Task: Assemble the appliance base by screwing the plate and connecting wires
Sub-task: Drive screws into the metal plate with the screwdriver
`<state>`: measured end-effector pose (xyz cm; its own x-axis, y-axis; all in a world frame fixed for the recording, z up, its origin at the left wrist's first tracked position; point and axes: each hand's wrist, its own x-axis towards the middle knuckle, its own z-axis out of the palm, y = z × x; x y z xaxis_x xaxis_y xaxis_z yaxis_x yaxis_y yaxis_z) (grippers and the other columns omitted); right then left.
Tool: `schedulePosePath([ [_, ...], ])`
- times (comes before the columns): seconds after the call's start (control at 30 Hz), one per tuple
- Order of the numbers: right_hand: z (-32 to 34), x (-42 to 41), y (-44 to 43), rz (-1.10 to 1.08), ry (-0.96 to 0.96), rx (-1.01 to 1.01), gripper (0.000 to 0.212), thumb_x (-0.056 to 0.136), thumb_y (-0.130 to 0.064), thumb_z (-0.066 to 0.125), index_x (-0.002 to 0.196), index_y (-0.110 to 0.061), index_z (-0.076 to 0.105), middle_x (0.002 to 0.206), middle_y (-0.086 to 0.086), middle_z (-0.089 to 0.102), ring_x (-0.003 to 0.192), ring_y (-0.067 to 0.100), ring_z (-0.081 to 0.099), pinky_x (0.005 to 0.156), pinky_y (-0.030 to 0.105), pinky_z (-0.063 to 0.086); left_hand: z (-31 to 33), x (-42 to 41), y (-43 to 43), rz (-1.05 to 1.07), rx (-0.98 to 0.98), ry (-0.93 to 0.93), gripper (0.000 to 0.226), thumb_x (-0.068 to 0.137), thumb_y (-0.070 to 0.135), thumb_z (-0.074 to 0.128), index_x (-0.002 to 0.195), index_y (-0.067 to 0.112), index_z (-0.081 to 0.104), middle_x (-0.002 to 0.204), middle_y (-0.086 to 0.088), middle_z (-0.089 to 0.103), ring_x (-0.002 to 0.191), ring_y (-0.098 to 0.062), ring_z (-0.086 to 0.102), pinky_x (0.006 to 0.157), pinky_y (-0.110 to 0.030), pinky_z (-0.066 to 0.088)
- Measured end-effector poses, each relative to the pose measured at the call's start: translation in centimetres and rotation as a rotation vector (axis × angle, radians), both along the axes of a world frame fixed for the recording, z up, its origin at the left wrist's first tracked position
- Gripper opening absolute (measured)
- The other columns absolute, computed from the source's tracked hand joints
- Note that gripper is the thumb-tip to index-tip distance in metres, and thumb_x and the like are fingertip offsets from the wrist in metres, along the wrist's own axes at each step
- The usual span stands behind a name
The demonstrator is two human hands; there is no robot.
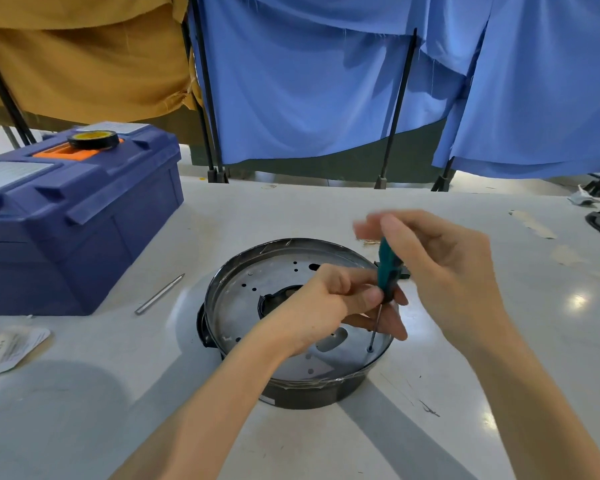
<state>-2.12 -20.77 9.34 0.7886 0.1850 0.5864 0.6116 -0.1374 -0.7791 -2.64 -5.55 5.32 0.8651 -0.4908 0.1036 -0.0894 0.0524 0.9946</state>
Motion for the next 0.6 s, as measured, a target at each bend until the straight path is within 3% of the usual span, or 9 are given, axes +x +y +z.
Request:
schedulePosePath([
  [0.07, 0.2, 0.0, -0.6, 0.164, -0.011, -0.022, 0.023, 0.096, -0.020, 0.061, 0.118, -0.015, 0.067, 0.112, -0.007, 0.073, 0.105, 0.012, 0.069, 0.089, 0.028, 0.056, 0.0, -0.1, 0.1, -0.010, -0.005, 0.006, 0.025, 0.103, 0.007, 0.042, 0.105, 0.011, 0.067, 0.092, -0.014, 0.074, 0.096, -0.030, 0.072, 0.093, -0.034, 0.053],
  [0.13, -0.1, 0.0, -0.7, 0.082, -0.068, 0.006, 0.016, 0.091, -0.017, 0.064, 0.104, -0.014, 0.072, 0.099, -0.005, 0.076, 0.096, 0.013, 0.073, 0.084, 0.030, 0.059, 0.1, -0.1, 0.0, -0.007, -0.042, 0.024, 0.020, 0.101, 0.009, 0.048, 0.108, 0.010, 0.067, 0.096, -0.017, 0.074, 0.096, -0.031, 0.071, 0.092, -0.033, 0.054],
  [0.23, -1.0, 0.1, 0.3, -0.231, -0.129, 0.062, 0.011, 0.086, -0.023, 0.072, 0.086, -0.012, 0.073, 0.075, -0.003, 0.074, 0.071, 0.011, 0.074, 0.069, 0.031, 0.061, 0.2, 0.0, -0.5, 0.015, -0.058, 0.024, 0.016, 0.097, 0.014, 0.059, 0.111, 0.010, 0.065, 0.098, -0.015, 0.074, 0.092, -0.028, 0.073, 0.084, -0.029, 0.056],
  [0.33, -1.4, 0.5, 1.5, -0.697, -0.264, -0.062, 0.030, 0.087, -0.032, 0.073, 0.075, -0.006, 0.069, 0.059, 0.005, 0.063, 0.052, 0.023, 0.061, 0.059, 0.013, 0.042, 0.3, 0.3, -1.2, 0.033, -0.004, -0.003, 0.018, 0.098, 0.006, 0.052, 0.109, 0.013, 0.066, 0.087, -0.009, 0.075, 0.080, -0.020, 0.074, 0.073, -0.021, 0.056],
  [0.37, -1.1, 0.5, 1.4, -0.722, -0.280, -0.107, 0.033, 0.088, -0.035, 0.071, 0.074, -0.005, 0.069, 0.058, 0.006, 0.062, 0.052, 0.025, 0.058, 0.059, 0.014, 0.039, 0.3, 0.4, -1.2, 0.029, 0.006, -0.003, 0.021, 0.100, 0.004, 0.048, 0.108, 0.011, 0.066, 0.086, -0.011, 0.074, 0.080, -0.021, 0.074, 0.074, -0.022, 0.056],
  [0.4, -0.7, 0.6, 1.0, -0.625, -0.251, -0.126, 0.033, 0.088, -0.038, 0.069, 0.076, -0.007, 0.070, 0.061, 0.005, 0.065, 0.055, 0.024, 0.061, 0.061, 0.013, 0.043, 0.3, 0.4, -1.1, 0.028, 0.013, -0.002, 0.023, 0.100, 0.002, 0.045, 0.108, 0.009, 0.065, 0.086, -0.013, 0.073, 0.081, -0.024, 0.073, 0.076, -0.025, 0.057],
  [0.47, 0.4, 0.6, -0.2, -0.180, -0.021, -0.076, 0.030, 0.087, -0.041, 0.063, 0.094, -0.015, 0.074, 0.082, -0.002, 0.075, 0.077, 0.013, 0.072, 0.074, 0.021, 0.057, 0.2, 0.5, -0.7, 0.030, 0.018, -0.004, 0.025, 0.102, 0.002, 0.040, 0.107, 0.005, 0.064, 0.086, -0.014, 0.073, 0.086, -0.030, 0.073, 0.080, -0.029, 0.056],
  [0.53, 0.9, 0.4, -1.2, 0.175, 0.108, -0.050, 0.037, 0.085, -0.035, 0.059, 0.115, -0.017, 0.069, 0.108, -0.008, 0.074, 0.099, 0.009, 0.071, 0.084, 0.025, 0.058, 0.0, 0.5, -0.2, 0.017, 0.004, 0.010, 0.027, 0.102, 0.003, 0.038, 0.106, 0.007, 0.065, 0.090, -0.015, 0.074, 0.092, -0.032, 0.072, 0.085, -0.031, 0.055],
  [0.6, 0.5, 0.4, -1.4, 0.176, 0.057, -0.066, 0.032, 0.084, -0.032, 0.064, 0.112, -0.020, 0.070, 0.105, -0.008, 0.075, 0.097, 0.011, 0.072, 0.084, 0.028, 0.059, -0.1, 0.4, 0.0, 0.009, -0.028, 0.021, 0.026, 0.102, 0.005, 0.042, 0.108, 0.009, 0.066, 0.096, -0.018, 0.074, 0.096, -0.033, 0.071, 0.091, -0.034, 0.054],
])
